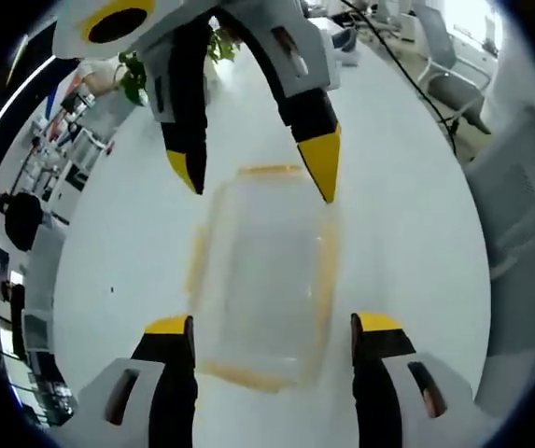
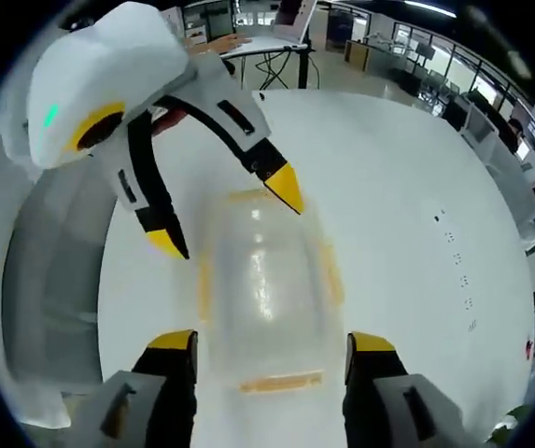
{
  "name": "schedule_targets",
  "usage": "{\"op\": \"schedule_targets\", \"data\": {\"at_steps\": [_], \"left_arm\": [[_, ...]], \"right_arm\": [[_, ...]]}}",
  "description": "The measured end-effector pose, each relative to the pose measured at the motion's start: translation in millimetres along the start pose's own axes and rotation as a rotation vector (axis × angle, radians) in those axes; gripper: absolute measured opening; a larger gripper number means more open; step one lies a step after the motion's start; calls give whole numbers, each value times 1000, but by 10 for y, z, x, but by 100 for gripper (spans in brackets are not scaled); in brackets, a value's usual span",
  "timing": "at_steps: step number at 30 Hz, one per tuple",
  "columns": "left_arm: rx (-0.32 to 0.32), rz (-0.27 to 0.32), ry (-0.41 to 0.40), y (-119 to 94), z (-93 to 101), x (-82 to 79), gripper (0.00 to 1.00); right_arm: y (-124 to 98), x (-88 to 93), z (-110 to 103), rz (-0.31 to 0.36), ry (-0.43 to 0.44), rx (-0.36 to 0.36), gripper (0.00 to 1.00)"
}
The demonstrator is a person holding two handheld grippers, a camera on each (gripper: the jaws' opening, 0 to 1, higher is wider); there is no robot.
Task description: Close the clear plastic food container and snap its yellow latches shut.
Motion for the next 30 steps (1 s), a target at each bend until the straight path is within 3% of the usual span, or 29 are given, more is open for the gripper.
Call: {"op": "schedule_targets", "data": {"at_steps": [12,15,22,30], "left_arm": [[-5,-2,7,132,-90,17,78],[-10,-15,43,187,-100,11,81],[4,-44,54,292,-107,32,84],[2,-35,72,363,-154,26,88]], "right_arm": [[98,106,-62,-7,-22,31,70],[133,118,-52,-11,-35,48,75],[189,103,-40,-10,-33,49,75],[259,59,-23,-17,-48,61,76]]}}
Point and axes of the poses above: the point that each gripper's makers call its tool centre point, and the gripper's own axes: y roughly forward along the fingers, z roughly to its right, x roughly out of its underside, the point moved 10 cm from there along -y, roughly backward along the fingers, and after that the axes turned 14 degrees about -z, right-handed, at the moved point
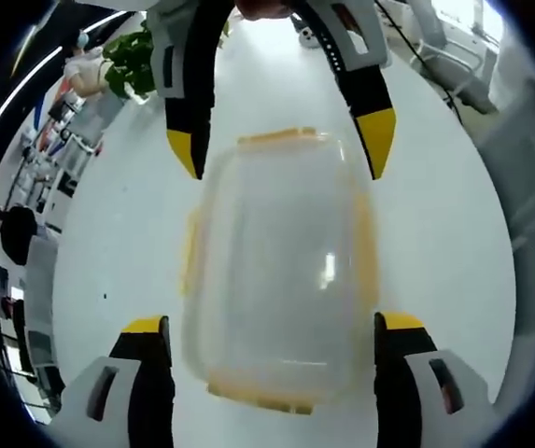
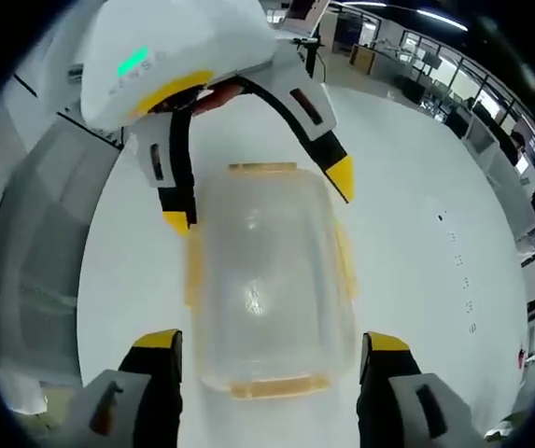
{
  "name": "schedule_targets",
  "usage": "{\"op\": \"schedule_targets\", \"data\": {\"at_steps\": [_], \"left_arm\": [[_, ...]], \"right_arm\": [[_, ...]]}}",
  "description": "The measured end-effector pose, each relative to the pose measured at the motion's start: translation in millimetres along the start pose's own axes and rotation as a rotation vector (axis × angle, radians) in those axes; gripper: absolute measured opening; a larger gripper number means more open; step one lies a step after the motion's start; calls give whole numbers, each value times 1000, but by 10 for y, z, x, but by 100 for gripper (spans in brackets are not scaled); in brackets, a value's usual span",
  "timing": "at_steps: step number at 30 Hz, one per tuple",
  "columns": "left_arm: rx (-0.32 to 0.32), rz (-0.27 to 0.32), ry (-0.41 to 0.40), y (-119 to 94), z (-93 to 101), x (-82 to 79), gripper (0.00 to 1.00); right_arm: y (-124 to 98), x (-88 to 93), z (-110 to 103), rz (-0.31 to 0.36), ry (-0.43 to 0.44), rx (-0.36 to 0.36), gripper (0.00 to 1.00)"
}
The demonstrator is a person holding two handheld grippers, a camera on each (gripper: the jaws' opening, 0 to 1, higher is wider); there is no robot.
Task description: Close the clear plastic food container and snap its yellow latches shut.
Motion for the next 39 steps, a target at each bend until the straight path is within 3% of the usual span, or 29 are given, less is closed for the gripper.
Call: {"op": "schedule_targets", "data": {"at_steps": [4,5,21,29,39], "left_arm": [[27,-33,-10,40,14,40,82],[9,-26,2,36,-3,34,81],[18,-28,-7,29,50,99,81],[16,-28,-15,-20,118,262,81],[14,-33,-45,-107,228,597,81]], "right_arm": [[23,0,-4,-5,-3,-4,74],[23,0,0,-4,-6,-1,73],[36,-54,-26,-8,-22,-7,70],[66,-201,-107,2,-29,-8,70],[125,-528,-235,9,-53,-12,70]]}}
Point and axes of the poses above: the point that each gripper's makers call its tool centre point, and the gripper's own axes: y roughly forward along the fingers, z roughly to its right, x roughly out of its underside, the point moved 10 cm from there along -y, roughly backward along the fingers, and after that the axes turned 14 degrees about -z, right-handed, at the moved point
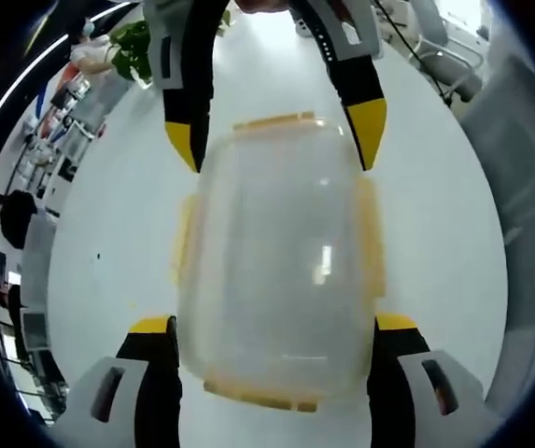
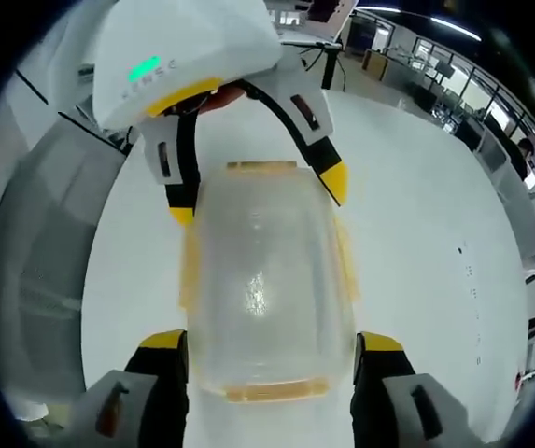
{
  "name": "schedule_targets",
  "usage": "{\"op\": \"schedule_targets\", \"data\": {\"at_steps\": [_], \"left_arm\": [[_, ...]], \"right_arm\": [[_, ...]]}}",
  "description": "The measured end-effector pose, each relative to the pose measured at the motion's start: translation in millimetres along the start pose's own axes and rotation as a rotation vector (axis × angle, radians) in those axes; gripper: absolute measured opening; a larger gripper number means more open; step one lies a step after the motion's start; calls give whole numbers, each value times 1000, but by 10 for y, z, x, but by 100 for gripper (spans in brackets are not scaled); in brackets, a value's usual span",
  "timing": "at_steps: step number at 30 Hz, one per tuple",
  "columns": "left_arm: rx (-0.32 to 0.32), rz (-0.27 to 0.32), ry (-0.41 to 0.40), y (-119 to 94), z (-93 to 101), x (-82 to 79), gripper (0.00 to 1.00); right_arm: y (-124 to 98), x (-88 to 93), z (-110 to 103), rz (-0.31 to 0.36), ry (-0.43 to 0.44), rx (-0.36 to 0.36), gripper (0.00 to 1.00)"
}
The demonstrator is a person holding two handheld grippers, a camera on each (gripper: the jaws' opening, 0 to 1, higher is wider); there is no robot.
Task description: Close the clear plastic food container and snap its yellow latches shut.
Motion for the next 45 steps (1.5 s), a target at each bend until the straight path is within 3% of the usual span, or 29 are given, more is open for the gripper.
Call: {"op": "schedule_targets", "data": {"at_steps": [8,17,45], "left_arm": [[-1,-8,-9,-37,-25,292,81],[-10,2,-1,-41,-106,501,81],[-4,31,3,36,-453,596,81]], "right_arm": [[41,-279,-1,-1,-14,0,70],[80,-475,83,-1,-23,-1,70],[101,-601,384,-6,-6,6,70]]}}
Point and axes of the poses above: the point that each gripper's makers call its tool centre point, and the gripper's own axes: y roughly forward along the fingers, z roughly to its right, x roughly out of its underside, the point moved 10 cm from there along -y, roughly backward along the fingers, and after that the axes turned 14 degrees about -z, right-handed, at the moved point
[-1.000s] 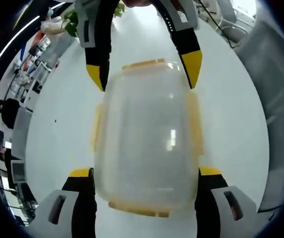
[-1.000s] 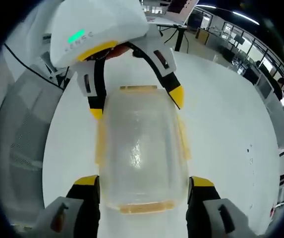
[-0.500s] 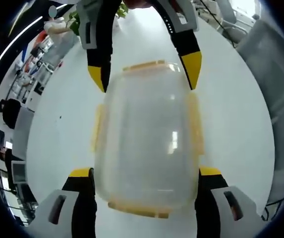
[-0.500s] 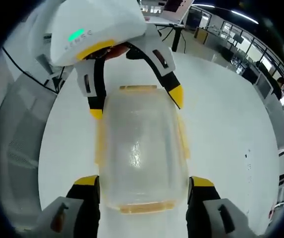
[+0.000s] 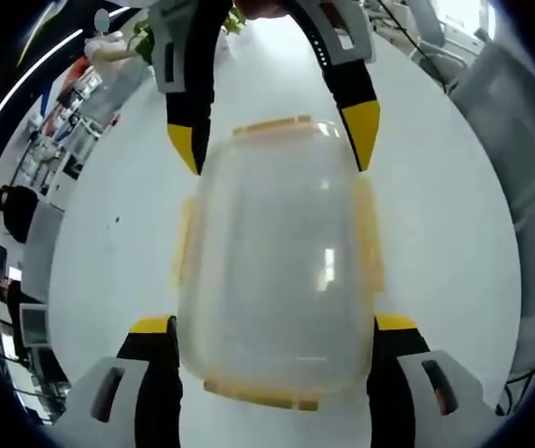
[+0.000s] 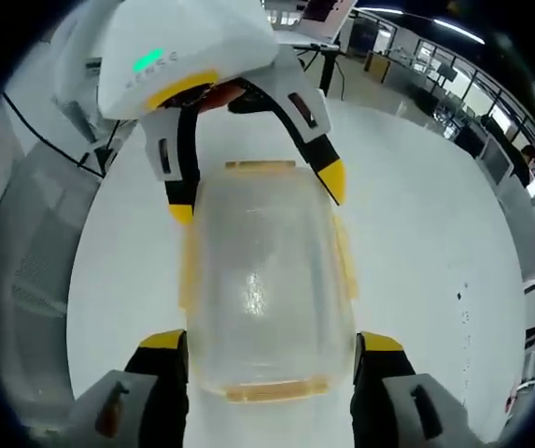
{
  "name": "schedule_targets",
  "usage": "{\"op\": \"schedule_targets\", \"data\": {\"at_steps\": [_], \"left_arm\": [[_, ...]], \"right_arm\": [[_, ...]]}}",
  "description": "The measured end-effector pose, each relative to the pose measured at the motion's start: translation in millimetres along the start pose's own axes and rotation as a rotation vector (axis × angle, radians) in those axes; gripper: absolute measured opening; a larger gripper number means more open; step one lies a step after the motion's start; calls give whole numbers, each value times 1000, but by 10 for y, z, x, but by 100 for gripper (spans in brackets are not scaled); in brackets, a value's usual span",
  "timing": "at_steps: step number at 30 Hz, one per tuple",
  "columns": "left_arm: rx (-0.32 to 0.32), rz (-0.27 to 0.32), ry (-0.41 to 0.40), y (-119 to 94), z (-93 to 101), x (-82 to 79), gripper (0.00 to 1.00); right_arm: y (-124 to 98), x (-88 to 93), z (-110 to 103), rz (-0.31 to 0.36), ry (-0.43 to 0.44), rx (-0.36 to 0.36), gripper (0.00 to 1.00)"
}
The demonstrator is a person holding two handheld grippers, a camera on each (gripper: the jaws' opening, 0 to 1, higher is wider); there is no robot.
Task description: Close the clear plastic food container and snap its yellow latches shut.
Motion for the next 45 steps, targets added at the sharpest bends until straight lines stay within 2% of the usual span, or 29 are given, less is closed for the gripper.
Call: {"op": "schedule_targets", "data": {"at_steps": [5,9,11,14,24,34,45], "left_arm": [[-6,-7,9,5,9,-1,81],[10,9,-16,-19,7,8,81],[-5,17,-10,-48,9,26,81],[0,54,-62,-104,18,61,86],[8,64,-174,-131,134,255,83],[10,101,-277,-211,180,302,82],[16,122,-350,-247,382,332,82]], "right_arm": [[6,2,-8,1,3,1,71],[8,10,-18,-4,2,8,72],[2,32,-29,-3,5,8,75],[-50,79,-55,3,18,17,75],[-84,329,-210,40,131,21,74],[-77,456,-364,60,196,22,73],[-74,510,-553,97,259,15,71]]}}
Point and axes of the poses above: the point that each gripper's makers call its tool centre point, and the gripper's own axes: y roughly forward along the fingers, z roughly to its right, x roughly out of its underside, the point moved 10 cm from there along -y, roughly backward along the fingers, and after that the axes turned 14 degrees about -z, right-handed, at the moved point
